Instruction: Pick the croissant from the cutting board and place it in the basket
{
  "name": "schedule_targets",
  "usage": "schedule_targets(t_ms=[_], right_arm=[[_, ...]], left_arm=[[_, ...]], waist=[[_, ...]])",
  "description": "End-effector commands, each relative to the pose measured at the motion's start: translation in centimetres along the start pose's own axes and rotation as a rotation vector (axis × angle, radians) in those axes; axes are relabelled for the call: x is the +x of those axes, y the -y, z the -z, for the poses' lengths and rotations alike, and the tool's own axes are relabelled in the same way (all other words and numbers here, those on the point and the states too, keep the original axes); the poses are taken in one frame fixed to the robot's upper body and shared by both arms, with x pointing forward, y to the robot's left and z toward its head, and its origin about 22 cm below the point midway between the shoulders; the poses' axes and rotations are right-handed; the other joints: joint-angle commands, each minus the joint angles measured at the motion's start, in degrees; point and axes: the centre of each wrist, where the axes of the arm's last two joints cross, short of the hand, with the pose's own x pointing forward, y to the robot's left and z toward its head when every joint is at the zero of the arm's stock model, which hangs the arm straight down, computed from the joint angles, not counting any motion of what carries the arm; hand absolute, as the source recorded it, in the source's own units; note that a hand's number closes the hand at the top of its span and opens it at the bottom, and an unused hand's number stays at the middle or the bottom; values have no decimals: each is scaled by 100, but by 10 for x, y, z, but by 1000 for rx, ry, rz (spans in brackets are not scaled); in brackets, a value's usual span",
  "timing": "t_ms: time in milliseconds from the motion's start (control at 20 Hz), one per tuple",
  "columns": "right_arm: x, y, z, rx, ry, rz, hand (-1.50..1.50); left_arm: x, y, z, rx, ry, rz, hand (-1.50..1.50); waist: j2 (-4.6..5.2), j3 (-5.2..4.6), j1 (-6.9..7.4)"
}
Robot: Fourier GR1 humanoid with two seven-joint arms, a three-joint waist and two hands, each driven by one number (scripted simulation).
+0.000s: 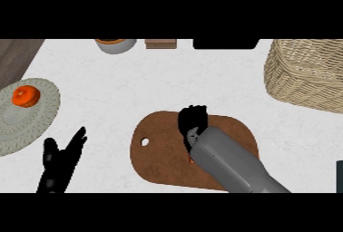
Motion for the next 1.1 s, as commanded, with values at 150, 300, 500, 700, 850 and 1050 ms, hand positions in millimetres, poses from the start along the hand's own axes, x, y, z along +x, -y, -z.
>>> schedule_targets(t_ms=[150, 300, 500, 700, 850, 1050], right_arm=[[-11, -20, 5, 3, -42, -20, 150], [3, -12, -7, -57, 32, -98, 150], [-10, -34, 12, -46, 15, -172, 150], [5, -28, 9, -70, 43, -159, 150], [-45, -28, 15, -180, -16, 96, 150], [-94, -35, 23, -311, -59, 332, 150]], left_arm=[[-15, -6, -5, -5, -27, 0, 0], [-20, -8, 0, -12, -46, -11, 0], [-13, -16, -4, 4, -53, -9, 0], [-5, -7, 1, -8, -48, 5, 0], [-16, -4, -8, 5, -54, -10, 0], [-9, -4, -5, 8, -47, -19, 0]], waist=[[17, -41, -15], [16, -42, -19], [25, -40, 15], [25, -40, 3], [11, -38, -61], [15, -32, -130]])
